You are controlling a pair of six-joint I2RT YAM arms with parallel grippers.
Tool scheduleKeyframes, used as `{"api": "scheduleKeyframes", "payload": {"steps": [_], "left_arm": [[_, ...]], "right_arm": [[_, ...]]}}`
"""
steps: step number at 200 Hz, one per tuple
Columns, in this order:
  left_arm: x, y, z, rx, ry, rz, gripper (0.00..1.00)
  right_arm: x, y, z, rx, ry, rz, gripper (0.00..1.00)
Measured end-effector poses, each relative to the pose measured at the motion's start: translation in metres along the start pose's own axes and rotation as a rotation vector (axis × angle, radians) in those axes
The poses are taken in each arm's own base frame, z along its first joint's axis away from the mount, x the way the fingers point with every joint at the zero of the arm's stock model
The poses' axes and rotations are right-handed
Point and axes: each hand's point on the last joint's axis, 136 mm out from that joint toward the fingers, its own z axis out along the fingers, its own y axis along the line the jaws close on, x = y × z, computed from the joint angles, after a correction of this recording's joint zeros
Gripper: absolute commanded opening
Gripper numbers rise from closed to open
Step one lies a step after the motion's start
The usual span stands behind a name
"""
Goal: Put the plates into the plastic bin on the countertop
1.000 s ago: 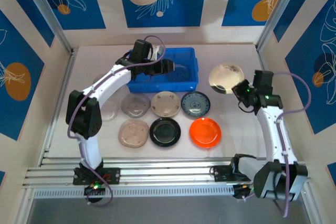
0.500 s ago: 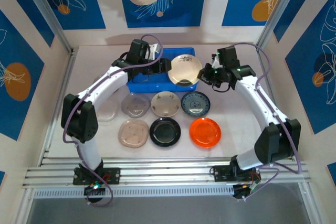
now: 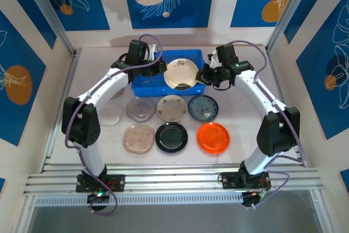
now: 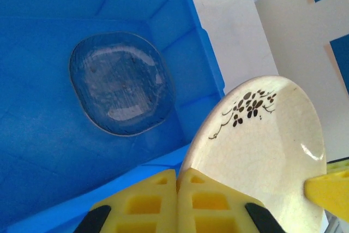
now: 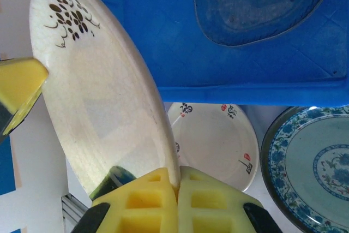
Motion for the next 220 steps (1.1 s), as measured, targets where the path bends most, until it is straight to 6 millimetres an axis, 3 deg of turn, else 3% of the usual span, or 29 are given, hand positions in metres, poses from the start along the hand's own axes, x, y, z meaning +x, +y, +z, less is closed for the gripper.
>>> {"api": "scheduleKeyframes", "payload": {"steps": [13,49,65,105,127,139,170,220], "left_arm": [[0.002,0.005,0.001,0.009,0.000,-0.023,0.00],[0.002,0.015,-0.002,0.039,-0.013,-0.110,0.00],[0.000,0.016,-0.003,0.051,-0.019,-0.139,0.00],[-0.013,0.020,-0.014,0.061,-0.059,-0.160,0.00],[-0.018,0.023,-0.022,0.063,-0.072,-0.162,0.52],[-0.018,0.021,-0.028,0.065,-0.075,-0.159,0.69],[-0.025,0.019,-0.057,0.035,-0.111,-0.125,0.80],[-0.035,0.039,-0.107,-0.065,-0.208,-0.093,0.82]], "right_arm": [[-0.001,0.000,0.004,-0.011,0.008,0.002,0.09],[-0.011,0.007,0.013,-0.057,0.005,0.012,0.15],[-0.021,0.016,0.015,-0.086,-0.007,0.005,0.05],[-0.032,0.020,0.027,-0.113,0.000,0.014,0.00],[-0.039,0.030,0.034,-0.144,0.004,0.001,0.00],[-0.044,0.039,0.039,-0.160,0.002,-0.017,0.00],[-0.060,0.062,0.061,-0.177,0.010,-0.062,0.00],[-0.087,0.075,0.106,-0.114,0.008,-0.135,0.00]]}}
